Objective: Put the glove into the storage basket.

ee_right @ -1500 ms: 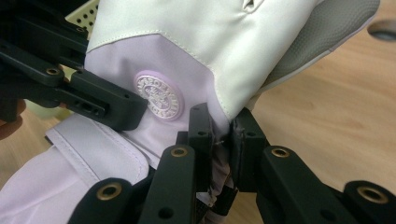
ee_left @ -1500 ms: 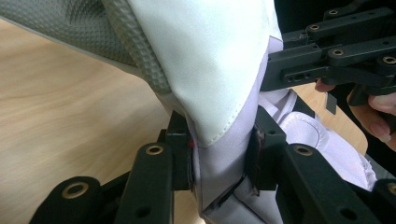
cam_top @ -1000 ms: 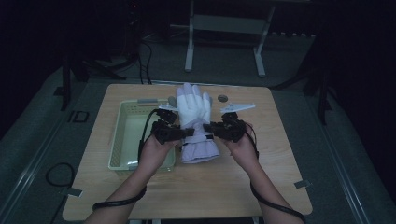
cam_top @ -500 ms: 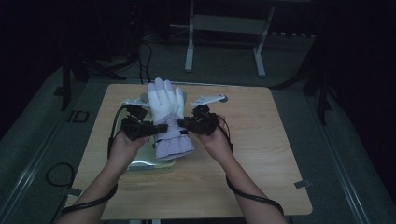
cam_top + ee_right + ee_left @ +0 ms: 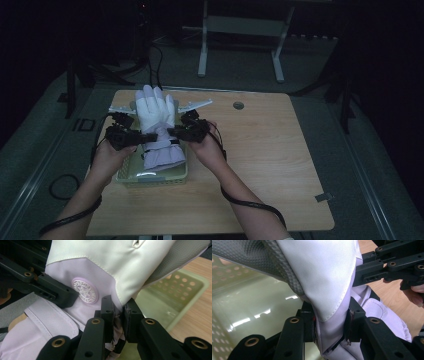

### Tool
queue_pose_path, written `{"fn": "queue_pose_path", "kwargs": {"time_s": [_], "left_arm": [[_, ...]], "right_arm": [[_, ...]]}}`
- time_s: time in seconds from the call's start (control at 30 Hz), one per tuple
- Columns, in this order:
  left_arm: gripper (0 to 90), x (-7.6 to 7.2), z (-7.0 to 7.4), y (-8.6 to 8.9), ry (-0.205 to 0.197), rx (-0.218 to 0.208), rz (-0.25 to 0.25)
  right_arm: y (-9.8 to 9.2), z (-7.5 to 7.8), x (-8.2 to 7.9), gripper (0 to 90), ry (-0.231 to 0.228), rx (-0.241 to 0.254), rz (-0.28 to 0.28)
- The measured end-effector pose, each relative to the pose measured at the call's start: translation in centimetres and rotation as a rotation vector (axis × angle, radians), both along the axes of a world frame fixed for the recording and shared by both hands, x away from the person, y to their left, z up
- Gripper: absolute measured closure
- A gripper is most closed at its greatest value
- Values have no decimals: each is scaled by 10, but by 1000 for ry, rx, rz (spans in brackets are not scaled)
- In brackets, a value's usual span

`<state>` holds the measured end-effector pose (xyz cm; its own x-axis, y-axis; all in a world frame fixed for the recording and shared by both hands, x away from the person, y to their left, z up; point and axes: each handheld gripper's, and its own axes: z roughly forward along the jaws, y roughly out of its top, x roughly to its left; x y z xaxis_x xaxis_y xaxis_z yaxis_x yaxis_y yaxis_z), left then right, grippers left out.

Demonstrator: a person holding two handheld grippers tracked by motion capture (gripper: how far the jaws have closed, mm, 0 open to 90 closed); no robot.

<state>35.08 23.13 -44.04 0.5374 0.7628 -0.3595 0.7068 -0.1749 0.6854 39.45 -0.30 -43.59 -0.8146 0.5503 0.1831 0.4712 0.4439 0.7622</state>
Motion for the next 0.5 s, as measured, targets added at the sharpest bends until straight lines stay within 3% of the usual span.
{"fn": "queue_pose_path", "kwargs": {"time_s": [0.17, 0.37, 0.5], "left_arm": [[668, 4, -17, 6, 9, 15, 2], [667, 11, -42, 3, 54, 29, 4], [665, 14, -56, -5, 90, 39, 2]], "right_arm": [[10, -16, 4, 806, 14, -6, 1], [12, -42, 8, 806, 40, -24, -20], [10, -56, 9, 805, 57, -67, -33]]}}
